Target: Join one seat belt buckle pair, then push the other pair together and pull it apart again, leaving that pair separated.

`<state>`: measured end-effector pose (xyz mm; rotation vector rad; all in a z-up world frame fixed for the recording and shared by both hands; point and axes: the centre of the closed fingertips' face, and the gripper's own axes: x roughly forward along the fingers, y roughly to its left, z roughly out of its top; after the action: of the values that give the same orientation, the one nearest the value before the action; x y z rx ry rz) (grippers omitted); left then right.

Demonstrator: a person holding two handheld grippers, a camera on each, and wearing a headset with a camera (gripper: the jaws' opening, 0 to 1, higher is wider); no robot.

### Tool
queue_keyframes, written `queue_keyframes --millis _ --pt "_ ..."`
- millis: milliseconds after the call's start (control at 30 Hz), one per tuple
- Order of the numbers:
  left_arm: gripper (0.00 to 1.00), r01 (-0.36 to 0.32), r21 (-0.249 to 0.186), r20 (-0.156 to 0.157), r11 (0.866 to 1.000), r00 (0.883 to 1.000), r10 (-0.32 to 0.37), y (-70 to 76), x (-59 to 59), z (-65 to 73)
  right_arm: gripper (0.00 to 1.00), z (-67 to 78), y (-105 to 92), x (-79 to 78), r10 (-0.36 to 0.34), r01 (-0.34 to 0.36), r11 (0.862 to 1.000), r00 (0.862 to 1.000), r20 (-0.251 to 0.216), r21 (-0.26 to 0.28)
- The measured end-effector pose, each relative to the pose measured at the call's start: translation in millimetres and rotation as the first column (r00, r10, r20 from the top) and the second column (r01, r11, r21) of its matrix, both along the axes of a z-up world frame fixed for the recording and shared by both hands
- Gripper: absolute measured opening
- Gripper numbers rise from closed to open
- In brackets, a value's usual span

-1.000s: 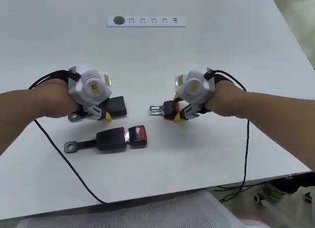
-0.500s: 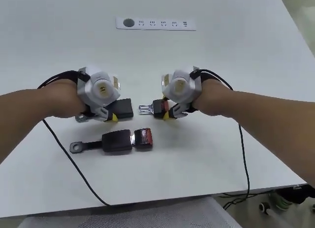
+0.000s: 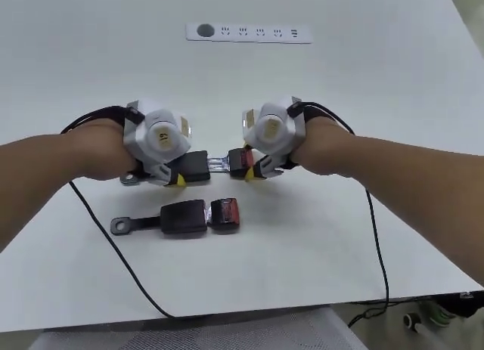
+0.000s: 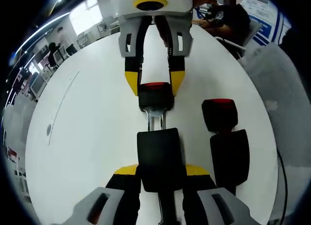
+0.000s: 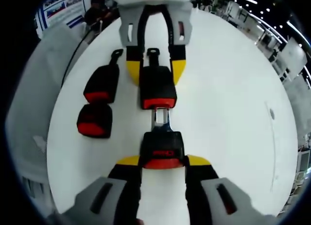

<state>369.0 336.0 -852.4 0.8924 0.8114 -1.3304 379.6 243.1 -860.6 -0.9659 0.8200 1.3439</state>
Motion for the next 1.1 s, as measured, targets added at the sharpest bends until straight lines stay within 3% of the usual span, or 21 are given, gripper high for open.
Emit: queue_keyframes --millis 767,1100 --pt "0.33 0.019 0.01 0.006 1.0 1.0 -0.019 -1.9 -0.1 -0.7 0.34 0.1 15.5 0.9 0.03 -0.03 1.0 1.0 0.009 0.008" --pt "0.32 0.015 -0.03 0.002 0.999 1.0 -0.015 -1.1 -0.1 -0.9 0.33 -0.1 20.3 3.3 0.035 -0.035 0.999 0.999 -0.012 0.005"
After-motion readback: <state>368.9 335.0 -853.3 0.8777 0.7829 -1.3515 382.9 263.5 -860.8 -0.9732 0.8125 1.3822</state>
